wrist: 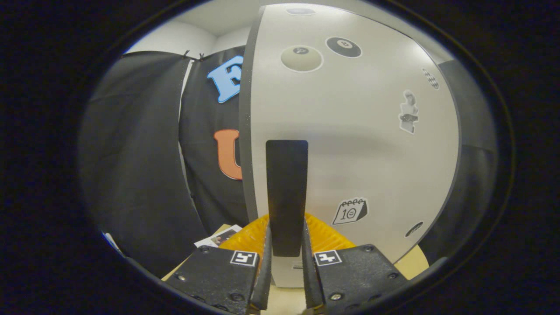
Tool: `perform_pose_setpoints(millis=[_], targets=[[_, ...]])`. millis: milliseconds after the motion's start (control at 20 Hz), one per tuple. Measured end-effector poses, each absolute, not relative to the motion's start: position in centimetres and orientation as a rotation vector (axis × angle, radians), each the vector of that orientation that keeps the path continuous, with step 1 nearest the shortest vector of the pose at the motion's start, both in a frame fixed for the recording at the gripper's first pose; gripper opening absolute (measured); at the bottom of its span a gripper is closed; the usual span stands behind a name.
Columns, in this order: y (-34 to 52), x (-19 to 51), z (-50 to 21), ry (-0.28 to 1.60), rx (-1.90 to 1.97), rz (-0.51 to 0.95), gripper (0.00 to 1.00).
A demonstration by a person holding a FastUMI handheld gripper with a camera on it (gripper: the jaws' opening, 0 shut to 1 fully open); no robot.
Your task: Open the shoe cabinet door, grab the shoes and put them into the shoe cabinet, then close the shoe cabinet door.
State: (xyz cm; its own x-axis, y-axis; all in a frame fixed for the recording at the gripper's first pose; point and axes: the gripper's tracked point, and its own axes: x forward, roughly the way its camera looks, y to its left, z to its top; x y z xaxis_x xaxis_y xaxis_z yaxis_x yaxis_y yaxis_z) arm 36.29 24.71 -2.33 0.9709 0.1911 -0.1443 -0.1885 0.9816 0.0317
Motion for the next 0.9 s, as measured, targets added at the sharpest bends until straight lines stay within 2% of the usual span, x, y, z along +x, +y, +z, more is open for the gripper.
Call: perform_pose_setpoints(millis=[450, 900], targets=[[19.1, 23.9, -3.1, 0.135, 0.0, 0.268, 0.29], [10.4, 14.5, -3.7, 0.121, 0.035, 0.172, 0.25]])
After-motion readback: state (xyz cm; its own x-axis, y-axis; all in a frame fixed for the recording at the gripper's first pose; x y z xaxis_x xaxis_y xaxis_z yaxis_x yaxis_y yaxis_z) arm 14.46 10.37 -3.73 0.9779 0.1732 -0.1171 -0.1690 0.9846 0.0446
